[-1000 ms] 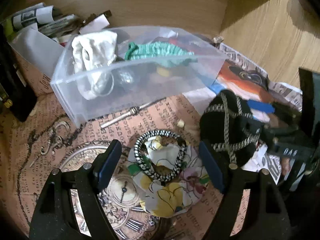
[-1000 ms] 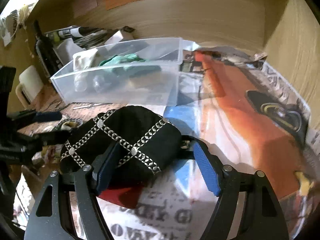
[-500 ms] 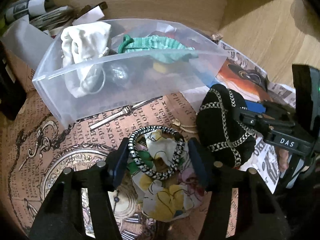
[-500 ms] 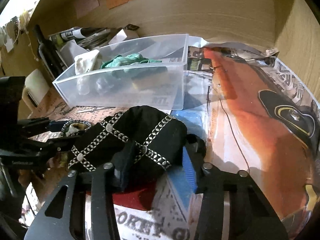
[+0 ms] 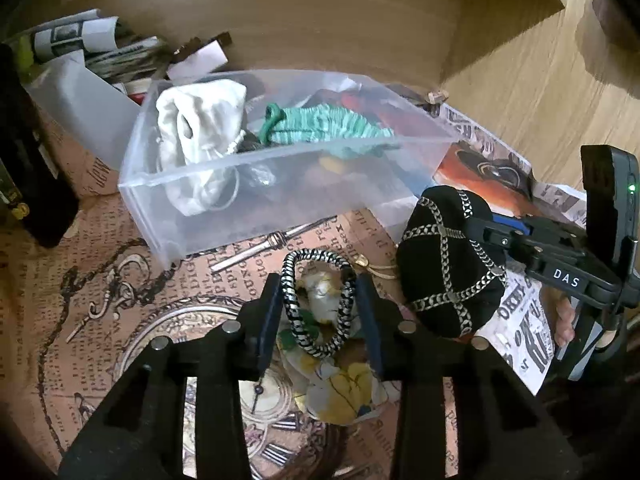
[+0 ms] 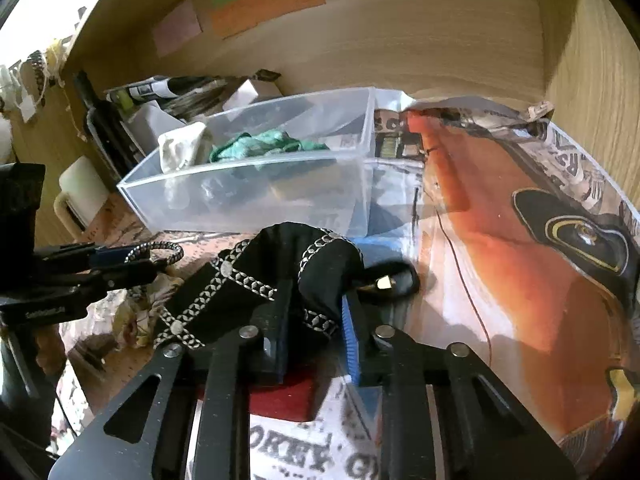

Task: Organize soft objects
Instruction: 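Grasp the black chain-trimmed cap with the right tool while the left tool grasps the braided bracelet, then carry the cap and bracelet into the clear bin and open both tools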

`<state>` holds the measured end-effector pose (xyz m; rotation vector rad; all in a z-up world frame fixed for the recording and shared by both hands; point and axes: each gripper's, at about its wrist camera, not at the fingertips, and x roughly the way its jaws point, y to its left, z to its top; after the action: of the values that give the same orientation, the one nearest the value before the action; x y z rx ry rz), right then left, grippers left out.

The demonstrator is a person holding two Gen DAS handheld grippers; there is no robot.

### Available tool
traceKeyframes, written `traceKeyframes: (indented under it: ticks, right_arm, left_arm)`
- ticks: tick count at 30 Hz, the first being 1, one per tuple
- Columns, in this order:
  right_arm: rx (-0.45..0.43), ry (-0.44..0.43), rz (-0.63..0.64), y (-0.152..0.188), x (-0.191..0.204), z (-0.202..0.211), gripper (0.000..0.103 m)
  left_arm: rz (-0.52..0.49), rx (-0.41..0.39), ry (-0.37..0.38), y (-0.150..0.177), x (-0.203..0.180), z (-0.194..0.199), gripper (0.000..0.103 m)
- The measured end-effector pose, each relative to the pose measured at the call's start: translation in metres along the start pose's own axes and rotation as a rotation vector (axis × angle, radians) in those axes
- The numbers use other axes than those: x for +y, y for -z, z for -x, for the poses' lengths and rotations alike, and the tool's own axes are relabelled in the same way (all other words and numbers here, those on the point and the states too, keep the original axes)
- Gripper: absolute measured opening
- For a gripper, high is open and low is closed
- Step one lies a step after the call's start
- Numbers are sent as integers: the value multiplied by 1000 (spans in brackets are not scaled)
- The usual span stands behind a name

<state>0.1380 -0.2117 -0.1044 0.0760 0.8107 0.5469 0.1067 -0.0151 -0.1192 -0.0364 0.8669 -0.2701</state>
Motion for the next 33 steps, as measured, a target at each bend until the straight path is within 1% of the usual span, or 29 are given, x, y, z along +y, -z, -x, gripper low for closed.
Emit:
traceKeyframes:
  ticks: [4,8,10,13,15,18,22,28,30,33]
  right_arm:
    - [-29,-1,14,-2,5,7,18]
    - [-68,1,32,-5,11,15,17]
    - [-83,3,41,-7,14,19,17]
    - [-109,2,52,-11,17,27,17]
    - [-135,1,60,-15,20,34,17]
    - [-174,-5,73,-22,24,44,16]
    - [-226,-11,85,-31,30,55,16]
    - [-307,-18,93,-50,35,68,16]
    - [-334,-16,95,-59,36,70,16]
    - [-366,-7,98,-71,38,69,16]
  left_arm:
    - [8,-31,-2,-3,3,11,27]
    - [10,-58,-1,-6,2,18,20]
    - [11,-67,-4,-7,3,21,14]
    - [16,-79,0,-9,3,26,14]
    - [18,-97,0,-10,4,31,13]
    - [22,-131,1,-14,5,40,9]
    - [21,-169,-2,-20,6,52,9]
    - [19,-238,-6,-37,6,69,9]
    - [14,-273,-16,-44,5,75,9]
    - [15,-303,-25,-57,7,77,9]
